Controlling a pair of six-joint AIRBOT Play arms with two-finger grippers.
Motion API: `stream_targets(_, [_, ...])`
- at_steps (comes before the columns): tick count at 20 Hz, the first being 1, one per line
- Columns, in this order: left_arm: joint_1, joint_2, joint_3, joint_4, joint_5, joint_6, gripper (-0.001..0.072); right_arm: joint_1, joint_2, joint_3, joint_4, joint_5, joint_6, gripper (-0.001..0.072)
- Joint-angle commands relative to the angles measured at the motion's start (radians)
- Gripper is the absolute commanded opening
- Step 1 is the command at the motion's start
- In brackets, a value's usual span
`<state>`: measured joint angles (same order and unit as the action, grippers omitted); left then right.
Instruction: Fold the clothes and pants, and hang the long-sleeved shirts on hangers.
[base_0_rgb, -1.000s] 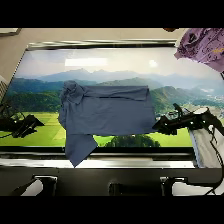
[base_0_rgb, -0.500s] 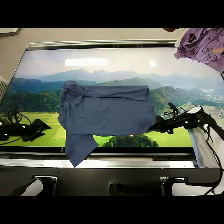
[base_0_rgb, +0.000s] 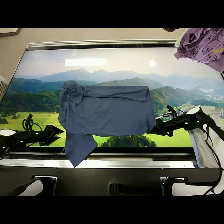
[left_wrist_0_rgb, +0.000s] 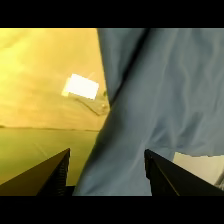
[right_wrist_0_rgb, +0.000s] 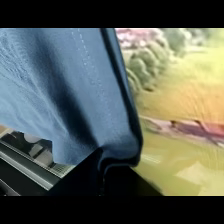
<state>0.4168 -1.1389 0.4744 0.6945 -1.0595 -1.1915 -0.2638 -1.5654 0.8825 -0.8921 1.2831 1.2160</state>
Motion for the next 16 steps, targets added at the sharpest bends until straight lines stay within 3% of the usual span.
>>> stream_targets(1, [-0.063,-0.034,-0.013,-0.042,0.036,0.023,0.0519,0.0,0.016,0.001,0.018,0.025,0.002,0.0026])
stream_targets(3, [-0.108,-0.063,-0.013,-0.057,0.06,0.023,0.0518,0.001,0.044,0.001,0.016,0.011,0.0,0.0026])
stream_targets(4, [-0.126,-0.077,-0.013,-0.067,0.072,0.023,0.0454,0.0,0.06,0.001,0.013,-0.001,0.0,0.0026])
stream_targets(5, [-0.136,-0.086,-0.012,-0.072,0.082,0.023,0.0322,0.001,0.076,0.001,0.011,-0.013,0.001,0.0026])
stream_targets(6, [-0.14,-0.088,-0.012,-0.087,0.095,0.026,0.0138,0.0,0.09,0.001,0.012,-0.024,0.005,0.0026])
stream_targets(7, [-0.139,-0.087,-0.008,-0.106,0.104,0.031,0.0017,0.001,0.101,0.001,0.013,-0.03,0.005,0.0026])
stream_targets(12, [-0.138,-0.066,0.177,-0.126,0.065,0.04,0.0013,0.001,0.191,0.032,0.093,-0.078,-0.007,0.0025])
stream_targets(16, [-0.138,-0.03,0.6,0.003,-0.018,-0.052,0.0012,0.002,0.279,0.326,0.107,-0.122,0.023,0.0024])
